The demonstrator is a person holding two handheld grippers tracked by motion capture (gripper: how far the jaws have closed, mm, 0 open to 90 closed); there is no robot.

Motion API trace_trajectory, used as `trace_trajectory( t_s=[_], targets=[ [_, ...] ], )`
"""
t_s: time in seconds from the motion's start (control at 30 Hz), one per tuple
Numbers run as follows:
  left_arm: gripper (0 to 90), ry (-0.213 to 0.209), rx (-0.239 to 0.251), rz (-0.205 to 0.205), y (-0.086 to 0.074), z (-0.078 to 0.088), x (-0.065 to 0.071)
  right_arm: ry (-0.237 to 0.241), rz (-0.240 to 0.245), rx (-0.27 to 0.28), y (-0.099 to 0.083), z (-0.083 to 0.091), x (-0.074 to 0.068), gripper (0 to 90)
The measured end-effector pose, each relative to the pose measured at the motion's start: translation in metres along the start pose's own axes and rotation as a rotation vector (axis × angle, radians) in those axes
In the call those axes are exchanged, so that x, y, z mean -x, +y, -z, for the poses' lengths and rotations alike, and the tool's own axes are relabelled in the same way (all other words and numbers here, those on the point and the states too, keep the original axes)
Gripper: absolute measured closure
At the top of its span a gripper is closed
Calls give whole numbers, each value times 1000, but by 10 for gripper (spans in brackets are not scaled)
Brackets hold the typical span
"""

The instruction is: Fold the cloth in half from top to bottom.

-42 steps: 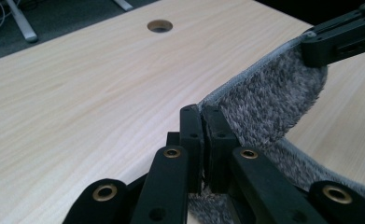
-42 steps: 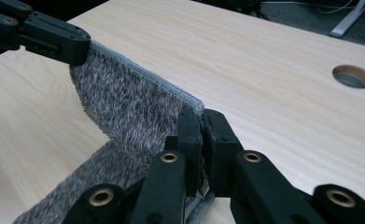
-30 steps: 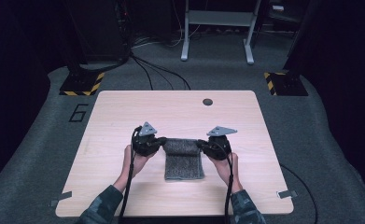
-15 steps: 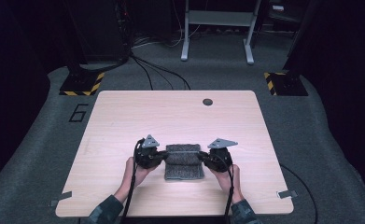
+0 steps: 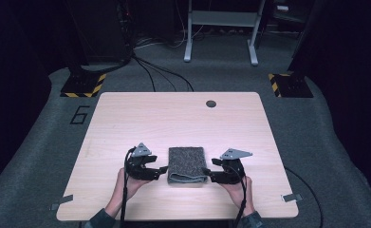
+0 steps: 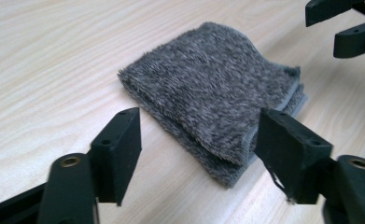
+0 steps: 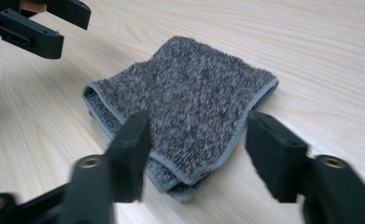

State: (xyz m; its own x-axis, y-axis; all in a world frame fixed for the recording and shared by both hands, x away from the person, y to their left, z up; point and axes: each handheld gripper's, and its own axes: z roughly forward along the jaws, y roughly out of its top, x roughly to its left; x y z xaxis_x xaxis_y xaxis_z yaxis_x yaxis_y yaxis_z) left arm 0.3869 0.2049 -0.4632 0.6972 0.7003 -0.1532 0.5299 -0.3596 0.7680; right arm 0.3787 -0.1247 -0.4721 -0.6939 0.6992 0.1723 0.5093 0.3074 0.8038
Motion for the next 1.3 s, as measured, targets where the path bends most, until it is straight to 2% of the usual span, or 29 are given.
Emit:
trace_trajectory(
  t_s=[0.03,0.1,0.13,0.17,0.2,0.27,0.3,0.33,0.37,0.43,0.47,0.63,0.67,0.7,0.73,0.8,0.83,0.9,0.97,1.03,1.07,1.1,1.23,1.27,1.3],
  targets=[
    [276,19,-7,0,1,-3,-1,-21,-3,-4,3,-2,2,360],
    [237,10,-16,21,3,-13,-3,-31,-13,-17,6,-9,5,278],
    [213,14,-20,29,5,-18,-3,-39,-10,-25,8,-14,6,264],
    [195,6,-24,31,6,-23,-4,-45,-8,-28,9,-18,6,245],
    [192,16,-31,30,7,-30,-4,-45,-9,-39,9,-23,6,205],
    [184,30,-61,12,6,-39,-2,-54,-23,-63,8,-34,6,191],
    [185,35,-75,2,4,-43,0,-70,-6,-86,6,-39,5,172],
    [182,56,-91,-17,0,-48,2,-88,-3,-101,4,-42,4,155],
    [181,55,-109,-32,-3,-49,3,-114,13,-117,0,-45,2,150],
    [178,74,-137,-50,-12,-55,5,-124,30,-136,-6,-48,2,137],
    [177,82,-155,-69,-15,-56,5,-130,24,-144,-10,-49,2,131],
    [170,101,-162,-101,-22,-58,4,-165,52,-168,-20,-53,-1,120],
    [170,100,-162,-99,-22,-58,4,-170,65,-173,-22,-54,-1,120],
    [170,99,-160,-101,-21,-57,4,-169,53,-170,-22,-54,-2,120],
    [169,94,-151,-92,-21,-57,4,-166,64,-176,-21,-53,-1,120],
    [160,81,-126,-56,-17,-52,1,-160,50,-165,-18,-49,0,122],
    [160,87,-118,-60,-15,-49,-2,-154,46,-154,-15,-46,2,121],
    [156,88,-83,-36,-5,-45,-10,-155,47,-129,-6,-41,7,121],
    [154,108,-66,-21,4,-45,-17,-170,44,-110,5,-40,11,122],
    [154,110,-70,-9,11,-49,-22,-170,37,-106,14,-44,16,122],
    [154,127,-89,-23,13,-56,-24,-174,39,-112,17,-47,18,121],
    [153,126,-109,-27,13,-61,-24,-187,42,-127,19,-53,19,121],
    [155,145,-172,-43,8,-76,-23,-218,61,-188,16,-70,19,124],
    [155,173,-182,-62,5,-79,-23,-232,64,-197,14,-72,19,127],
    [155,159,-179,-44,3,-79,-24,-247,85,-209,11,-74,20,127]
  ],
)
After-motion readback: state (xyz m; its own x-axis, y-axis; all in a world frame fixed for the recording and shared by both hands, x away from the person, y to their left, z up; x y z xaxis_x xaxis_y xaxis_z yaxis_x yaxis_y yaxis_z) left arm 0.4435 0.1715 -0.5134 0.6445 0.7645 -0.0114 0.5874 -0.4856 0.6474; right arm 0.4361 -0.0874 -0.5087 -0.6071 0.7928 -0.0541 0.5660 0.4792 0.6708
